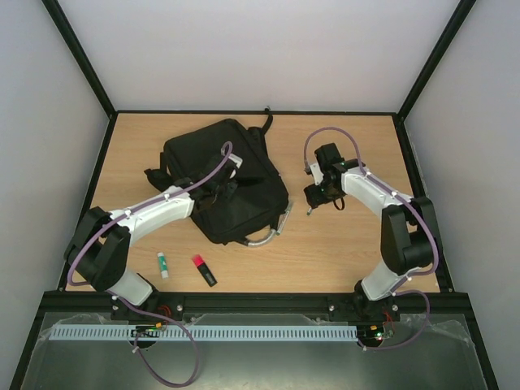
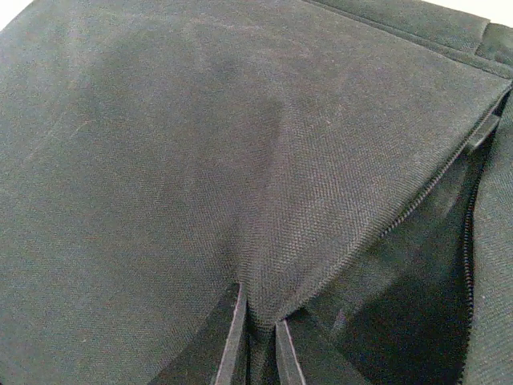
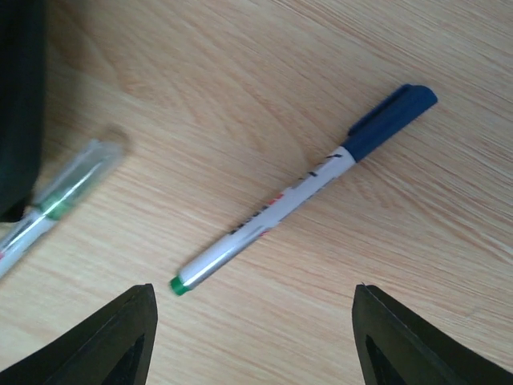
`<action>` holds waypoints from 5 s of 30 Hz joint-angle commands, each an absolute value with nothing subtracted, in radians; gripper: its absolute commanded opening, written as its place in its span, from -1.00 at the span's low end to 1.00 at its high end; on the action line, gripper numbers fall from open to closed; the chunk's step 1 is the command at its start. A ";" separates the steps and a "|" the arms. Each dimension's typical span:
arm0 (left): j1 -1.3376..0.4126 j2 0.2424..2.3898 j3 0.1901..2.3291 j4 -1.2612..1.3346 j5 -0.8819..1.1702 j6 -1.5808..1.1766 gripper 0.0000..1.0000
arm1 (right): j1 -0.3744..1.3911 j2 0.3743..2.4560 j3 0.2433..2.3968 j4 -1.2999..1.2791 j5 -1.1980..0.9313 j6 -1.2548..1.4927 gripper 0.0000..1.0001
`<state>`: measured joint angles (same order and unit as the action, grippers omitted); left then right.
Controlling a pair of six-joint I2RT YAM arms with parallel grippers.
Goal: Pack the student bag
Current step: Pick up the stationery from the center of the board, then place the stationery in the student bag.
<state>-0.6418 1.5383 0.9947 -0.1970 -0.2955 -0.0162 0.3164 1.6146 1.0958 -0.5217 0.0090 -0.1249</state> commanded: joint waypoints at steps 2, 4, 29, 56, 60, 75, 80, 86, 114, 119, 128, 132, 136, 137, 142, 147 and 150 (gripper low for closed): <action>-0.683 1.515 1.022 -0.225 -0.273 -0.046 -0.86 | 0.317 1.698 1.100 -0.495 0.124 -0.095 0.37; -0.688 1.512 1.020 -0.227 -0.279 -0.045 -0.86 | 0.316 1.725 1.104 -0.479 0.127 -0.089 0.41; -0.713 1.502 1.029 -0.245 -0.294 -0.040 -0.84 | 0.107 1.741 1.010 -0.502 0.036 -0.184 0.01; -0.719 1.509 1.035 -0.264 -0.316 -0.040 -0.82 | 0.079 1.717 0.978 -0.585 -0.043 -0.169 -0.70; -0.721 1.510 1.035 -0.265 -0.319 -0.040 -0.82 | 0.071 1.708 0.985 -0.591 -0.063 -0.169 -0.92; -0.721 1.513 1.037 -0.262 -0.324 -0.046 -0.82 | 0.142 1.519 1.201 -0.756 -0.578 -0.184 -0.99; -0.722 1.522 1.039 -0.261 -0.324 -0.048 -0.82 | 0.256 1.548 1.241 -0.835 -0.655 -0.206 -0.99; -0.722 1.525 1.039 -0.261 -0.325 -0.048 -0.82 | 0.344 1.595 1.222 -0.880 -0.686 -0.267 -0.99; -0.723 1.565 1.037 -0.250 -0.327 -0.043 -0.81 | 0.429 2.143 1.753 -1.016 -0.607 -0.124 -0.98; -0.722 1.575 1.040 -0.253 -0.321 -0.042 -0.80 | 0.433 2.202 1.865 -1.002 -0.629 -0.096 -0.98; -0.723 1.571 1.041 -0.255 -0.316 -0.041 -0.80 | 0.456 2.193 1.874 -0.986 -0.615 -0.121 -0.22; -0.723 1.561 1.041 -0.255 -0.318 -0.041 -0.80 | 0.454 2.086 1.768 -0.950 -0.562 -0.174 -0.10; -0.723 1.549 1.039 -0.254 -0.321 -0.039 -0.80 | 0.454 1.959 1.634 -0.871 -0.520 -0.271 -0.13; -0.723 1.544 1.039 -0.255 -0.321 -0.038 -0.80 | 0.454 1.934 1.604 -0.846 -0.509 -0.301 -0.15; -0.724 1.535 1.041 -0.256 -0.316 -0.038 -0.80 | 0.455 1.807 1.415 -0.673 -0.443 -0.465 -0.32; -0.724 1.525 1.040 -0.253 -0.306 -0.040 -0.80 | 0.455 1.766 1.329 -0.507 -0.386 -0.536 -0.36; -0.724 1.519 1.037 -0.249 -0.291 -0.041 -0.80 | 0.456 1.780 1.319 -0.425 -0.336 -0.549 -0.36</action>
